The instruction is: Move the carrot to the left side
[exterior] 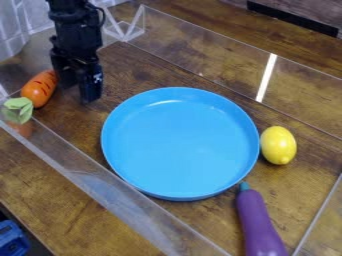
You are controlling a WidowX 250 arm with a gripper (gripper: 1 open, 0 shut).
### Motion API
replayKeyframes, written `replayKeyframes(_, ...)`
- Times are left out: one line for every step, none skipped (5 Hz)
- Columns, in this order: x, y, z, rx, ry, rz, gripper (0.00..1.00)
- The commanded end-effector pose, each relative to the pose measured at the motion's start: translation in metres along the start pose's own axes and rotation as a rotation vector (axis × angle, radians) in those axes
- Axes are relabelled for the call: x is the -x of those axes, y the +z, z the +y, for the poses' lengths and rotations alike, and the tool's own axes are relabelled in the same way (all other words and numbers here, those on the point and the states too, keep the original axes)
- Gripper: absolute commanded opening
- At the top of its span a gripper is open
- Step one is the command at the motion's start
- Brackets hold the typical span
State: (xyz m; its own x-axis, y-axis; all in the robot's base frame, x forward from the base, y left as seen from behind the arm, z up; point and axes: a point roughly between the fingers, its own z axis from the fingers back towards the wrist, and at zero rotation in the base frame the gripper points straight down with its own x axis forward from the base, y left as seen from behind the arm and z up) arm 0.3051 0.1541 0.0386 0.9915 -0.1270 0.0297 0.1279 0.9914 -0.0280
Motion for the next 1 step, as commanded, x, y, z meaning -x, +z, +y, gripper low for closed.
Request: replayKeyframes(-0.0053,0.0184,0.0161,-0.041,0.023,-0.059,1.00)
